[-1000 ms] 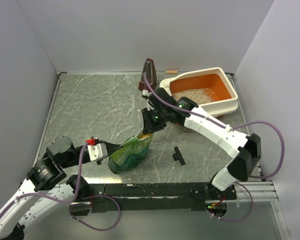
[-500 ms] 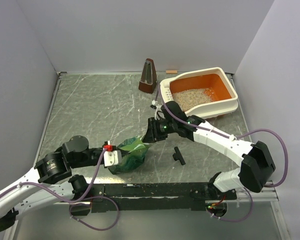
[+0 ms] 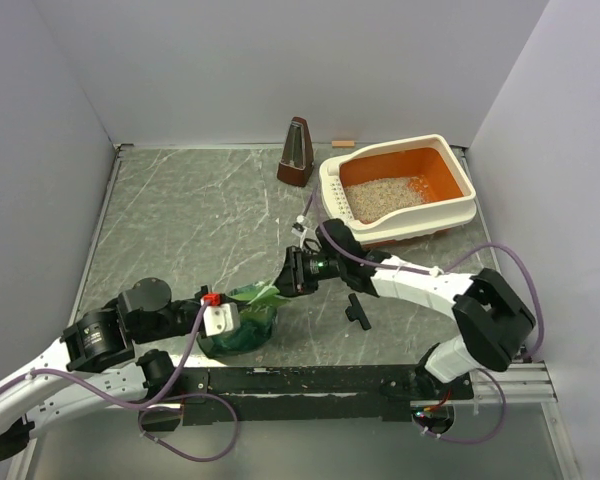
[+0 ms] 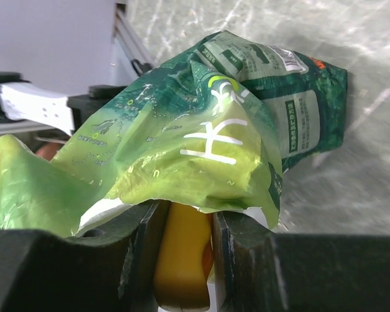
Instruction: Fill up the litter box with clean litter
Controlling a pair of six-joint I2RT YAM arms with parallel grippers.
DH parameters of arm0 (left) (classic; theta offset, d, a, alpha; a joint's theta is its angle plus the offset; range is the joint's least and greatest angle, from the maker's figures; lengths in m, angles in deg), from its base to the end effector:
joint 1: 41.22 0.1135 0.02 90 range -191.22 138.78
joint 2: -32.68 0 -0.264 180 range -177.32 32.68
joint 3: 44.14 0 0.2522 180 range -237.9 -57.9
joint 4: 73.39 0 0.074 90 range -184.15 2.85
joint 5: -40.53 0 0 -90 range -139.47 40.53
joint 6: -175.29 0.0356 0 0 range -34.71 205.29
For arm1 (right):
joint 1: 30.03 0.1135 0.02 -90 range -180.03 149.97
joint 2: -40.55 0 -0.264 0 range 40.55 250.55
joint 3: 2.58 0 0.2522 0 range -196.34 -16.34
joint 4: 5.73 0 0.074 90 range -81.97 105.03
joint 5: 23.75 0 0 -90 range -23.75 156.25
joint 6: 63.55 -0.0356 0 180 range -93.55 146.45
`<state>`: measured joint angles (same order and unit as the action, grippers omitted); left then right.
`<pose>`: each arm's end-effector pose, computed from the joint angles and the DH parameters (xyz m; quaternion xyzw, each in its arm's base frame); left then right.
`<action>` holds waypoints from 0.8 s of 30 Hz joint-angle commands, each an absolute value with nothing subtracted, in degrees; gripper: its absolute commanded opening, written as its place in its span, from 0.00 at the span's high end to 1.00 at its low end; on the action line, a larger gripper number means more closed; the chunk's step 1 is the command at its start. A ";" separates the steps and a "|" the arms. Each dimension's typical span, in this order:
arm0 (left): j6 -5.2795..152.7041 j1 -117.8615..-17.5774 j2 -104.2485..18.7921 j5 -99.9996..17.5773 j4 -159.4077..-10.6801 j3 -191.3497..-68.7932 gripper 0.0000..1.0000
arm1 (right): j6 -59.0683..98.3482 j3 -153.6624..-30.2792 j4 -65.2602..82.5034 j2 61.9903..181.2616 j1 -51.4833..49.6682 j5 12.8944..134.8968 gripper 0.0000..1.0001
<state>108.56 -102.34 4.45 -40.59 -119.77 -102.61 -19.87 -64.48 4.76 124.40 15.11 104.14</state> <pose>0.0484 -0.0991 0.3350 0.5698 0.5592 -0.2528 0.5466 0.2044 0.2364 0.2269 -0.1478 0.8306 0.5247 0.1141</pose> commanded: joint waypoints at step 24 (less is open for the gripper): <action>107.71 -103.01 6.31 -49.29 -121.78 -98.33 0.99 | -51.86 -62.41 -52.53 145.76 21.56 95.25 1.00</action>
